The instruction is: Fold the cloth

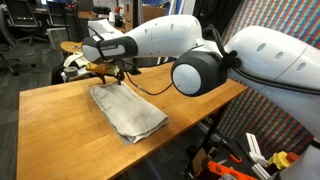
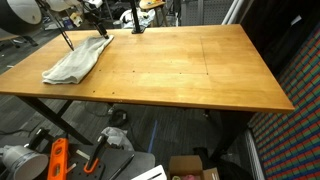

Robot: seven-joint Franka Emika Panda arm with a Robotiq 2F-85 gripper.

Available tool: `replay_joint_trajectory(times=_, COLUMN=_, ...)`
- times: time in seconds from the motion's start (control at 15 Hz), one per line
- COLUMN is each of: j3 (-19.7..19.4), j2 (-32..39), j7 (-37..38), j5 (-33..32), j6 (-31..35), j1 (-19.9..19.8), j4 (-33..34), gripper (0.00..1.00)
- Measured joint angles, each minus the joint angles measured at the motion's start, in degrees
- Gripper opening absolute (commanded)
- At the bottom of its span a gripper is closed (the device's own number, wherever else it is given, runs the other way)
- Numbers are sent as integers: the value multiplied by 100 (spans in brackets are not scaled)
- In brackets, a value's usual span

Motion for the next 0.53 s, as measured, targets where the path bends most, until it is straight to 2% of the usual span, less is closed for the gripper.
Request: replay_joint_trajectory(times=0.53, j3=66, j2=21, j7=11, j5=108, j6=164, j1=-307, j4=-25, gripper=100)
